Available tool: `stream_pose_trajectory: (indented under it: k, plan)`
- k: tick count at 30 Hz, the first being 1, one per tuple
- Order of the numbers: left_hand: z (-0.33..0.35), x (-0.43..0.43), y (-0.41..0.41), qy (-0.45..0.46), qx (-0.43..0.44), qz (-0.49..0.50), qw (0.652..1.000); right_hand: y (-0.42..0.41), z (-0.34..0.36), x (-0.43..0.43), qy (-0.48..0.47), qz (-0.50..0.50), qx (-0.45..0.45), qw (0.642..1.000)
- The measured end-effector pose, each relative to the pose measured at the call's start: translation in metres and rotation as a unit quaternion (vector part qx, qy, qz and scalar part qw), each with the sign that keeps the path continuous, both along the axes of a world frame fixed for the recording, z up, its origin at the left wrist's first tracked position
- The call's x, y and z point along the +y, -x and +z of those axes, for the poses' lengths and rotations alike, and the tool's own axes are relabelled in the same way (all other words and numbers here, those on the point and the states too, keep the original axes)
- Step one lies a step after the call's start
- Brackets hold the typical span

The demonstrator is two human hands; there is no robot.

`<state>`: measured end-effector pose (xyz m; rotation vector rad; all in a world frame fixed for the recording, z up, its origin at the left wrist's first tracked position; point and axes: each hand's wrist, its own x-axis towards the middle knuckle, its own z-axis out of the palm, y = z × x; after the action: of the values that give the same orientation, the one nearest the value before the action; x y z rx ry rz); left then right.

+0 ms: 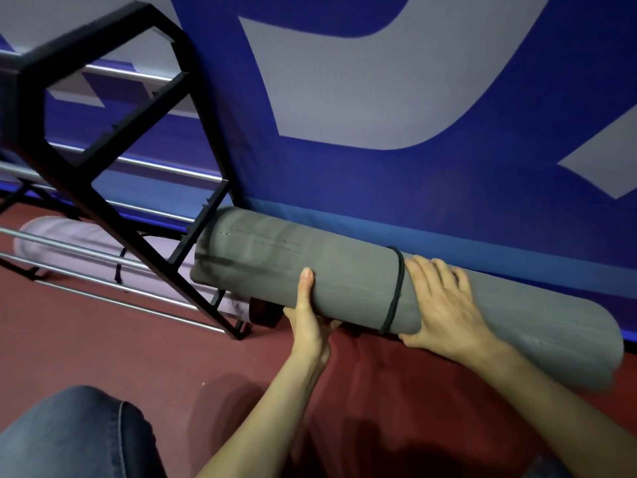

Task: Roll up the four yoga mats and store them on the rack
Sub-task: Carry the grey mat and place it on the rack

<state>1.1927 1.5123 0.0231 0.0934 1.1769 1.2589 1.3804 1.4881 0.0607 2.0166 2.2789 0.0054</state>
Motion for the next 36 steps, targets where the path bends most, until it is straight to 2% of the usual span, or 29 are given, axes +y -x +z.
stream_pose_trajectory:
  k: [7,11,15,19,24,28,31,33,36]
  plan:
    - [-0.004,0.021,0.028,-0.001,-0.005,0.041,0.999,0.037,0.009,0.022,-0.017,0.028,0.013,0.999]
    - [0.001,0.024,0.040,-0.074,-0.013,0.074,0.994,0.069,0.014,0.040,-0.020,0.043,0.028,0.998]
    - [0.002,0.019,0.042,-0.093,-0.063,0.037,0.993,0.104,0.023,0.053,-0.018,0.073,0.028,0.997]
    - [0.001,0.032,0.059,-0.078,-0.052,0.025,0.995,0.123,0.036,0.068,-0.016,0.108,0.036,0.993]
    - [0.005,0.040,0.080,-0.075,-0.031,0.067,0.994,0.106,0.060,0.072,0.098,0.126,0.085,0.984]
    - [0.009,0.040,0.089,-0.063,-0.034,0.085,0.994,0.065,0.073,0.062,0.234,0.056,0.070,0.968]
    - [0.008,0.042,0.095,-0.061,-0.033,0.108,0.992,0.044,0.076,0.055,0.282,0.019,0.093,0.955]
    - [0.009,0.046,0.102,-0.058,-0.038,0.137,0.988,0.045,0.072,0.051,0.265,0.025,0.119,0.957]
    - [0.011,0.050,0.111,-0.096,-0.054,0.164,0.980,0.061,0.064,0.053,0.171,0.057,0.133,0.974]
